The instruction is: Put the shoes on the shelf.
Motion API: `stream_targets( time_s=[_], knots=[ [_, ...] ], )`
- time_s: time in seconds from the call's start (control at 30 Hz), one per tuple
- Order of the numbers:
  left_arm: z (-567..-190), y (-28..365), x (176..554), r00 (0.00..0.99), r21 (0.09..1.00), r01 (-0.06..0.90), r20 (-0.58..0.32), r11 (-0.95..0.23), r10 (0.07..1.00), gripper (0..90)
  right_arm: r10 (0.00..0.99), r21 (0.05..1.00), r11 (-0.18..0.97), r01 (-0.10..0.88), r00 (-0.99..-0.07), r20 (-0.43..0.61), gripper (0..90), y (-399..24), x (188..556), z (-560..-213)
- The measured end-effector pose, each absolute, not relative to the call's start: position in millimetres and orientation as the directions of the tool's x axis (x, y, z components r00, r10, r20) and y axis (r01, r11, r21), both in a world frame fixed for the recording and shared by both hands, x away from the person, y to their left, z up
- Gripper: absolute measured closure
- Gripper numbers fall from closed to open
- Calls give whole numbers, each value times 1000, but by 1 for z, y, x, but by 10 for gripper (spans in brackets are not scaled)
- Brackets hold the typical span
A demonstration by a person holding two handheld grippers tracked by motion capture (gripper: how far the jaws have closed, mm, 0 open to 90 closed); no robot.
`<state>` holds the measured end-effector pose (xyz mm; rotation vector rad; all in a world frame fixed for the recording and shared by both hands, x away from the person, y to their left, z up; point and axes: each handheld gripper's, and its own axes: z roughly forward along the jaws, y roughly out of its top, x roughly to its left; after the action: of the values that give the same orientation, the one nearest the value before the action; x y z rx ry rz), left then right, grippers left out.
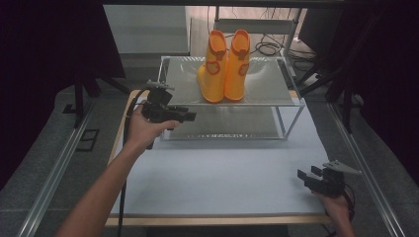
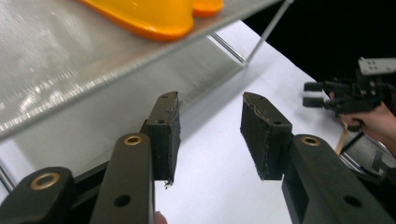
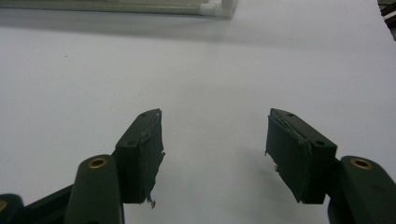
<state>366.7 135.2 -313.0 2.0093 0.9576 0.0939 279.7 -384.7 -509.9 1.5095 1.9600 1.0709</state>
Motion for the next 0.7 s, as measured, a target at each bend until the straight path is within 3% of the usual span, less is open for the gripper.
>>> stream_targets(
  time_s=[0.37,0.7],
  knots=[
    [-342,151,332,718,737,586,-278,-337,638,562,946,790,107,604,-307,107,362,-383,279,-509],
    [-354,159,331,703,724,604,-288,-333,650,548,945,790,112,603,-311,104,362,-381,280,-510]
  ],
)
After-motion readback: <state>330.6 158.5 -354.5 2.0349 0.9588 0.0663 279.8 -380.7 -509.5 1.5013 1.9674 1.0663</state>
